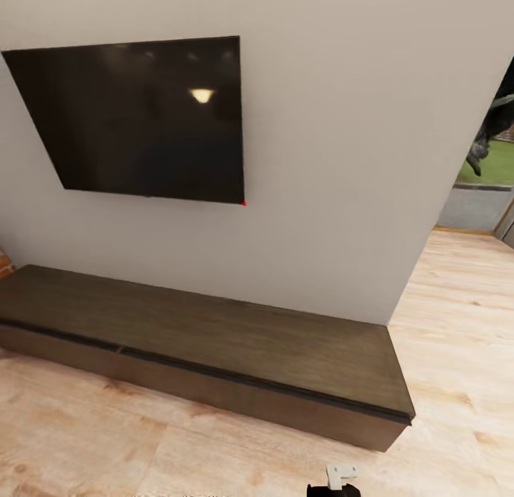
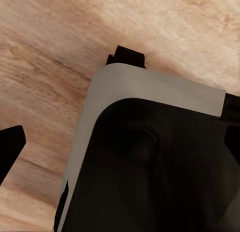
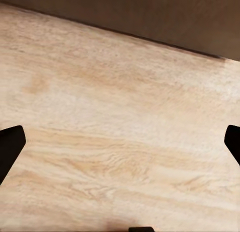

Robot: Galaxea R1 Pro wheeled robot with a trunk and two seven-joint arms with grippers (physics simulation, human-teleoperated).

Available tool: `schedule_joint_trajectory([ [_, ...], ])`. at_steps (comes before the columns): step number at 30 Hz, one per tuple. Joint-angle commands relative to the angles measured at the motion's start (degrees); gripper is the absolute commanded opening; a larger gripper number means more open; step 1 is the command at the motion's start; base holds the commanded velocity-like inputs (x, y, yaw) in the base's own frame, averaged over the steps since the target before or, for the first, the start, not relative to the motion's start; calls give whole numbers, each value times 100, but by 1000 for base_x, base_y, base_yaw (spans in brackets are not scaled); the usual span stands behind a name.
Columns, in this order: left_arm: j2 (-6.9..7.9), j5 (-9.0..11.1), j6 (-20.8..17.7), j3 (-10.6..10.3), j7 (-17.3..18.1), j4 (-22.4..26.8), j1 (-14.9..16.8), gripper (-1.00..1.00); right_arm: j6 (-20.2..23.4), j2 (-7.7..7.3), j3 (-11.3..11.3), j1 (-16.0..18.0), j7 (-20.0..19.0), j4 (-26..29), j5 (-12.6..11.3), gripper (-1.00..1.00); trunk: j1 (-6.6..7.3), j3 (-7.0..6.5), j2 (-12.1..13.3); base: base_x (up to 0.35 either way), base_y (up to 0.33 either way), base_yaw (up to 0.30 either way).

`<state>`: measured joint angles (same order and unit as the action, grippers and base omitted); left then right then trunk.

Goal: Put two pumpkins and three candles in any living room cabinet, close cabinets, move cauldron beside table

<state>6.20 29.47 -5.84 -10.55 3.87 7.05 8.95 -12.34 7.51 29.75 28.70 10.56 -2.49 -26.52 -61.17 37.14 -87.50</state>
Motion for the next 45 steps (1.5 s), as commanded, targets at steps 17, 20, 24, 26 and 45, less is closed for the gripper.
schedule_joint_trajectory([
  [17, -89, 86, 251, -37, 8, 7, -5, 100, -63, 5, 49, -51, -18, -13, -73, 100, 0, 54, -3, -164, -61, 272],
  [20, -105, 98, 476, -36, 8, -36, -6, 100, -72, 5, 49, -49, -30, -11, -79, 100, 0, 70, -3, -252, -175, 242],
  [24, -113, 122, 714, -28, 8, -120, -7, 100, -89, 5, 41, -48, -43, -7, -81, 100, 0, 92, -3, -181, -149, 238],
  [26, -128, 126, 746, -27, 8, -128, -7, 100, -100, 5, 40, -48, -46, -6, -81, 100, 0, 103, -3, -53, -48, 236],
  [45, -458, 101, 1776, 8, 6, -106, -7, 100, -290, -1, 42, -63, -112, -6, -43, 100, 0, 210, -3, -4, -4, 234],
])
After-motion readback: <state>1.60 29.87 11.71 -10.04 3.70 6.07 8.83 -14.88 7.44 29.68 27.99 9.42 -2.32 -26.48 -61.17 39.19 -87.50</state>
